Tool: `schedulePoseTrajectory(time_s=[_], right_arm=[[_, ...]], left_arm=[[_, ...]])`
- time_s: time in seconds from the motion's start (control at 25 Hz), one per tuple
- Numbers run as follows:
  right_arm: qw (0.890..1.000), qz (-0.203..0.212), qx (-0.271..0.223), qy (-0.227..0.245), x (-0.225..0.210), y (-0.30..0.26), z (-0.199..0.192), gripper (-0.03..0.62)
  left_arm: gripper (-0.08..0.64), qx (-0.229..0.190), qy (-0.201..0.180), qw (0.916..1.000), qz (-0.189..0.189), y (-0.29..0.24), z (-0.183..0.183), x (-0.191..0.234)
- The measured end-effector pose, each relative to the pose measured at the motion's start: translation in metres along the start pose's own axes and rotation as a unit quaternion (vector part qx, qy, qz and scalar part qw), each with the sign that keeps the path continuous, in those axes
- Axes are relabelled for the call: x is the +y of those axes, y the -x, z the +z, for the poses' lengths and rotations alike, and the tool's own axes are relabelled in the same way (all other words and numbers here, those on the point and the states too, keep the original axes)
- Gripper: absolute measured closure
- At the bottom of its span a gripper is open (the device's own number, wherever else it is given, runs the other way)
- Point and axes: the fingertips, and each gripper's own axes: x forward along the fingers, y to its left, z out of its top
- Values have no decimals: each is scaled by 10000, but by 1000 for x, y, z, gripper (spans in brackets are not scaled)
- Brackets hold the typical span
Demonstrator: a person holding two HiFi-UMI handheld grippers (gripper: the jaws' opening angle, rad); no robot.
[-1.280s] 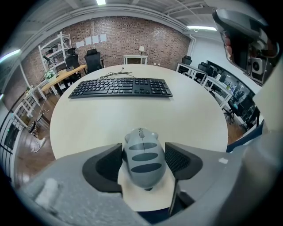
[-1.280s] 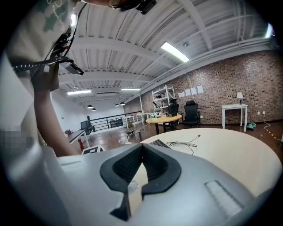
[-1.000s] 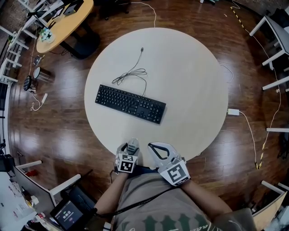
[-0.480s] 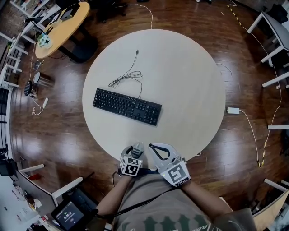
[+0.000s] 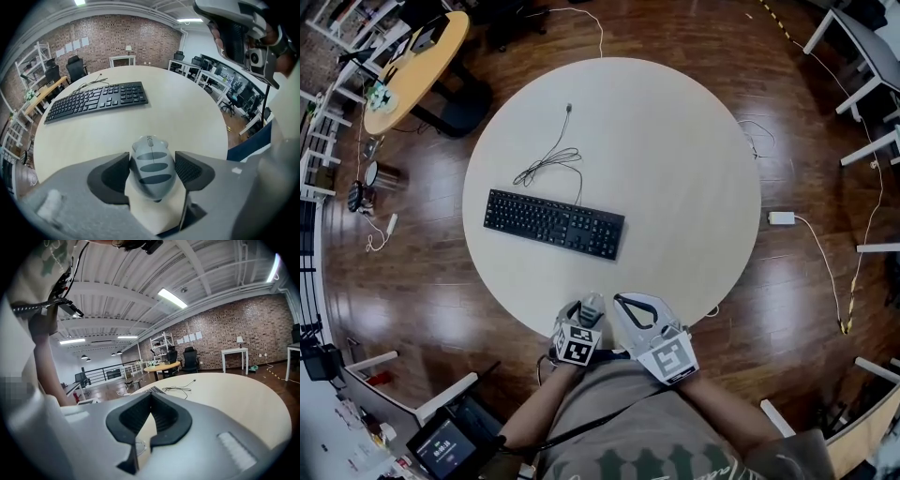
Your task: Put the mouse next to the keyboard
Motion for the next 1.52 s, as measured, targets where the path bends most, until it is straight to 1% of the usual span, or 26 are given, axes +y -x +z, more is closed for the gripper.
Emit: schedulePoseTrajectory(time_s=[0.16, 0.36, 0.72, 0.96, 1.32, 1.52], right_arm=[[9999, -96, -34, 66, -9, 8, -10, 588], [9995, -300, 11, -106, -20, 17, -10, 588], [9983, -556, 98, -106, -41, 35, -33, 588], [9974, -671, 252, 85, -46, 46, -37, 588], [9955, -891, 293, -126, -59, 63, -39, 588], [9943, -1007, 338, -71, -70, 66, -51, 588]], left_arm=[[244, 26, -138, 9999, -82, -3, 8, -11], [244, 37, -349, 9992, -171, -10, 14, -20], [244, 62, -615, 9975, -353, -22, 32, -42], [242, 53, -851, 9952, -481, -25, 44, -54], [242, 99, -1023, 9929, -604, -24, 57, -68], [242, 79, -1083, 9921, -632, -28, 63, -75]])
